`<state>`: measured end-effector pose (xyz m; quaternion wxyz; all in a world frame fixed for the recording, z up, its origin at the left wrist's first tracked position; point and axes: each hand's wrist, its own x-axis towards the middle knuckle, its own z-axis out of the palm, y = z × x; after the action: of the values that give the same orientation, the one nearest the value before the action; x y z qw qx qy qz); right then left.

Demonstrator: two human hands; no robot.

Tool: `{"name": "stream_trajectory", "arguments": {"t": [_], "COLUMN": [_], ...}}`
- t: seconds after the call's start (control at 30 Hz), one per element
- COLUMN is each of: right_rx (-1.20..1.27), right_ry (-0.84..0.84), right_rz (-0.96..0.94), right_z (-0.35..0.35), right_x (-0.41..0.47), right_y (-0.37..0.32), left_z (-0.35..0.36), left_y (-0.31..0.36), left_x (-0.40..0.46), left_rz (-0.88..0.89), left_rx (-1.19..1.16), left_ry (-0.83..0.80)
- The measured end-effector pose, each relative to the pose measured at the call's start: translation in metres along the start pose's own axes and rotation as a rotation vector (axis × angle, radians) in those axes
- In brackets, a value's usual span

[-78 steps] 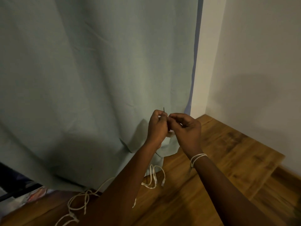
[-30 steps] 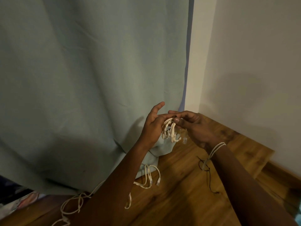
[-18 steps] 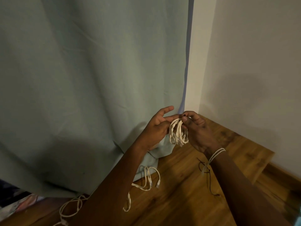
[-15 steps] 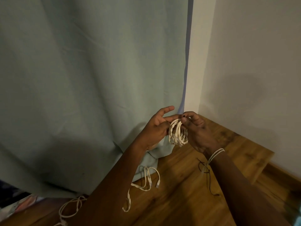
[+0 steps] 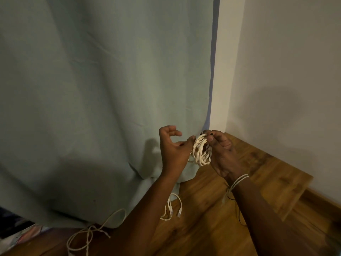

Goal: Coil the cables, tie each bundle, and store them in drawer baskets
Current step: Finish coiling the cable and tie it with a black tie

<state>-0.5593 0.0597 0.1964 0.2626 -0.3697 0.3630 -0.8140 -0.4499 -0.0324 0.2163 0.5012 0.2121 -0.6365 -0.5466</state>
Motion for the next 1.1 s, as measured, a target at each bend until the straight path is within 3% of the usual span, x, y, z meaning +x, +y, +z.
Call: {"name": "stream_trajectory", "arguments": {"t": [0.1, 0.2, 0.3, 0.63, 0.73, 0.93, 1.1], "right_rx": [-0.051, -0.159, -0.236, -0.318, -0.36, -0.416, -0.385], "right_ry": [-0.007, -0.039, -0.066, -0.108, -0.124, -0.091, -0.051], "right_rz": [-0.038, -0.094, -0.153, -0.196, -0.194, -0.193, -0.187], "right_z": [0.0, 0.001, 0.003, 0.009, 0.012, 0.013, 0.015], "right_x": [0.002, 0.003, 0.004, 0.005, 0.004, 0.008, 0.011], "right_y": [-0.003, -0.007, -0.011, -0.006, -0.002, 0.001, 0.001], "left_z": [-0.001, -0.006, -0.01, -0.025, -0.029, -0.019, -0.009], "left_y": [-0.004, -0.003, 0.002, 0.013, 0.006, 0.003, -0.001], "left_x": [0.002, 0.009, 0.015, 0.025, 0.027, 0.02, 0.019], "left_rz": [-0.389, -0.58, -0.639, -0.569, -0.608, -0.68, -0.612], "left_rx": [-0.053, -0.191, -0.258, -0.186, -0.202, -0.331, -0.399], "left_ry": [-0.139, -0.262, -0.393, -0.769, -0.743, -0.4, -0.236]}}
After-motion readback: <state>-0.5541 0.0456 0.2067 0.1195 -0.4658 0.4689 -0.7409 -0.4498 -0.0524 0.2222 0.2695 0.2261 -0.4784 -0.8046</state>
